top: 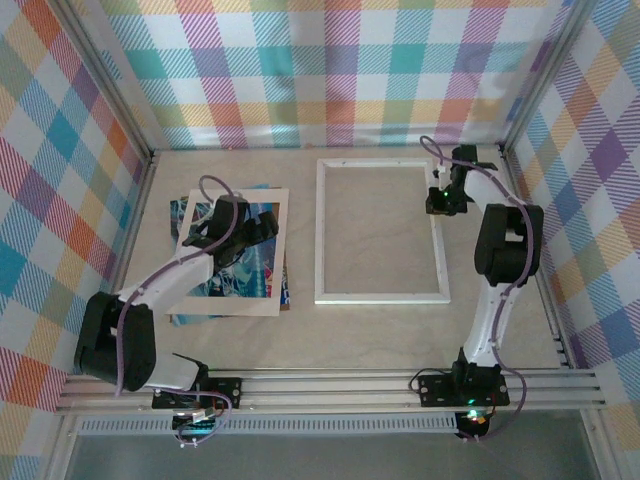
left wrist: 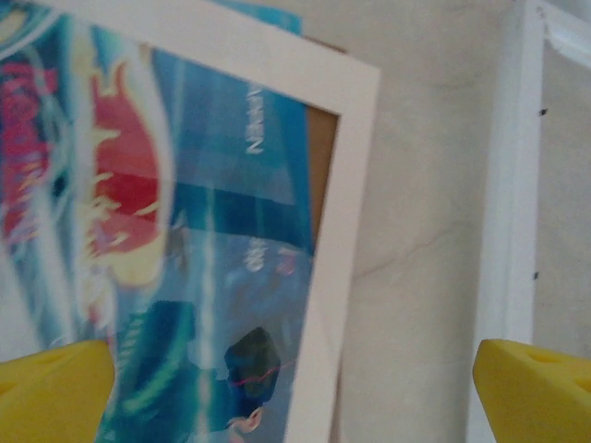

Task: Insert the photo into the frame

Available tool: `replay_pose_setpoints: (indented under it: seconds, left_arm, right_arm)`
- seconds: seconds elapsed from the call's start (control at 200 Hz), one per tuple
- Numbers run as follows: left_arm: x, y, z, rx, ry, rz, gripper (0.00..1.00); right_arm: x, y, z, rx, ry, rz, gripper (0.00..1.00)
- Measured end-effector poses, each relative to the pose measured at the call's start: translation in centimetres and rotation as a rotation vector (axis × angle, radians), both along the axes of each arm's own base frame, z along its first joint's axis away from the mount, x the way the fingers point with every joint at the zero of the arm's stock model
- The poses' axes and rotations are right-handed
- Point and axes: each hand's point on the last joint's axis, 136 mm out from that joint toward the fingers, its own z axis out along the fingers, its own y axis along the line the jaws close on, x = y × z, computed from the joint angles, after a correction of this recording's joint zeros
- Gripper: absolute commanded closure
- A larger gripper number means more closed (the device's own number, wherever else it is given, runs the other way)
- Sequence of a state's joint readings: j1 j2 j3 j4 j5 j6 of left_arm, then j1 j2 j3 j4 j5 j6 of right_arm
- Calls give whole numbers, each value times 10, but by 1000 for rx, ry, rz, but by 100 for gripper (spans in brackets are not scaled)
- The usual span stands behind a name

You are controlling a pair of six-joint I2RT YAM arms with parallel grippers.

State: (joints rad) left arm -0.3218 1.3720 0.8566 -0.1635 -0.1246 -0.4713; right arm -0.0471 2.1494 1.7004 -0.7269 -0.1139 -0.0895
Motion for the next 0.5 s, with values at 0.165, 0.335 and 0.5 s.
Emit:
replay_pose_setpoints:
  seconds: [0.165, 0.335, 0.5]
  left_arm:
    - [-19, 22, -1, 12, 18, 61, 0]
    - [-21, 31, 6, 11, 5, 96, 0]
    - [-23, 45, 4, 15, 23, 142, 0]
  right_arm:
    - [9, 4, -21, 31, 35, 14, 77]
    - [17, 8, -13, 74, 19, -11, 54]
    - [25, 7, 10, 81, -23, -60, 46]
